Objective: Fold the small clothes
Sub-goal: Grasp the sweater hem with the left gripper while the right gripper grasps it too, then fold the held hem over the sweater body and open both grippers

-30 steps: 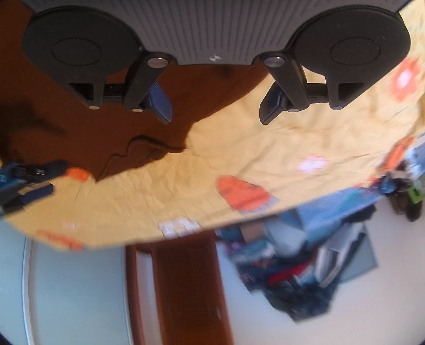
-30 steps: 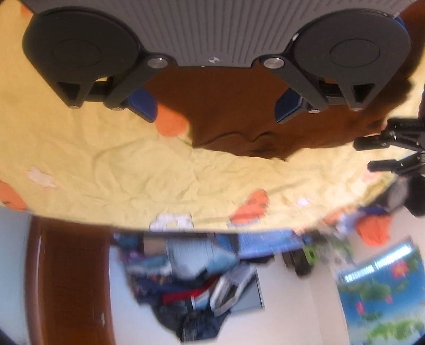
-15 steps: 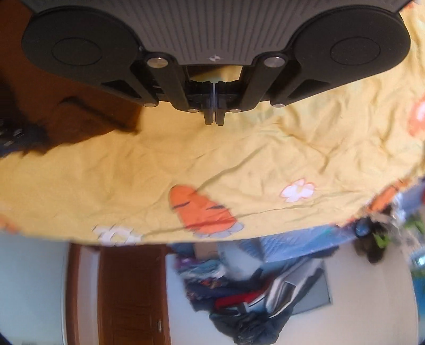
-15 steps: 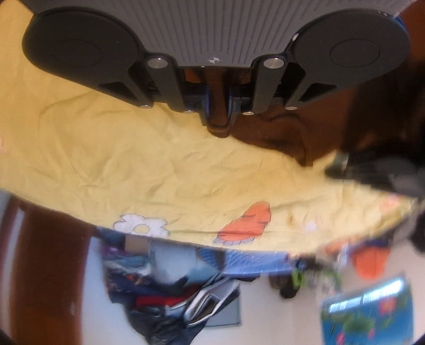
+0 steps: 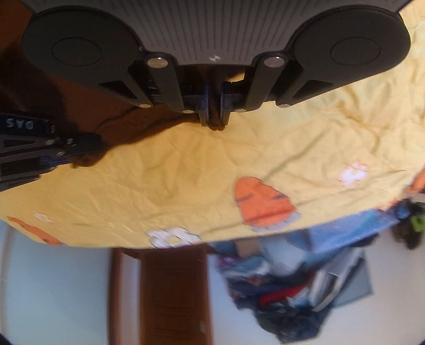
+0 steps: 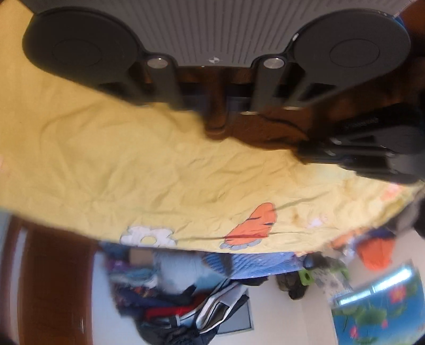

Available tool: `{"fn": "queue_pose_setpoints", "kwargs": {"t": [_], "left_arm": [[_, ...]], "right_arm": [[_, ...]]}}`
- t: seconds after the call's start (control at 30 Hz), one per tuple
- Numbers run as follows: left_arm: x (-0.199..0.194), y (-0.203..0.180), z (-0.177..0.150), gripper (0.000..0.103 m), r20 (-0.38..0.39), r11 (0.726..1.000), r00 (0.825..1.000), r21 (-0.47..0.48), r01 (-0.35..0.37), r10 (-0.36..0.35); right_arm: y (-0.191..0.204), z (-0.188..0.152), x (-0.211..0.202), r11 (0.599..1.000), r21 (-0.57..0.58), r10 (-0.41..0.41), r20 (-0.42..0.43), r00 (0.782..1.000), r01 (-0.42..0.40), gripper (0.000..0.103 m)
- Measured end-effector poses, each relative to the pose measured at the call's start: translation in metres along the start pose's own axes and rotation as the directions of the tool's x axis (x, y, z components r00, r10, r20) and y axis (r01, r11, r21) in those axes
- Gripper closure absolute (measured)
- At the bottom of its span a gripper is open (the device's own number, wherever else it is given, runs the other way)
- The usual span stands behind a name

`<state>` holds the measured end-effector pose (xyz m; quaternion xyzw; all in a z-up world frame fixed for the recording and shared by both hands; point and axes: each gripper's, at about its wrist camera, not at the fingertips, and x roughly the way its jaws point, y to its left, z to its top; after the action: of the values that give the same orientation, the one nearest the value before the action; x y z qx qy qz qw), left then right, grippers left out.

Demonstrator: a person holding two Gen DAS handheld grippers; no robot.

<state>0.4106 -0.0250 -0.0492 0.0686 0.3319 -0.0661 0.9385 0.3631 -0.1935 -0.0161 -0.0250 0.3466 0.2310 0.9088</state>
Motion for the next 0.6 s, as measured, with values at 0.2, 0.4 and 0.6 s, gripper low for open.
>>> {"fn": "queue_pose_setpoints", "kwargs": {"t": [0.2,0.4,0.6], "left_arm": [[-0.025,-0.012,-0.010,0.091,0.019,0.998,0.999,0.053,-0.039,0.038],[-0.109,0.016,-0.026,0.046,0.076,0.992,0.993,-0.080,0.101,-0.095],[-0.107,-0.001,-0.077,0.026,-0.029,0.996,0.996,0.009,0.084,-0.084]], "right_arm": [[0.024,-0.005,0.013,0.990,-0.117,-0.078,0.032,0.996,0.082,0.075],[0.004,-0.015,-0.068,0.999,0.041,-0.014,0.141,0.990,0.008,0.028],[0.025,-0.073,-0.079,0.999,0.040,0.030,-0.063,0.998,-0.027,0.022]]}}
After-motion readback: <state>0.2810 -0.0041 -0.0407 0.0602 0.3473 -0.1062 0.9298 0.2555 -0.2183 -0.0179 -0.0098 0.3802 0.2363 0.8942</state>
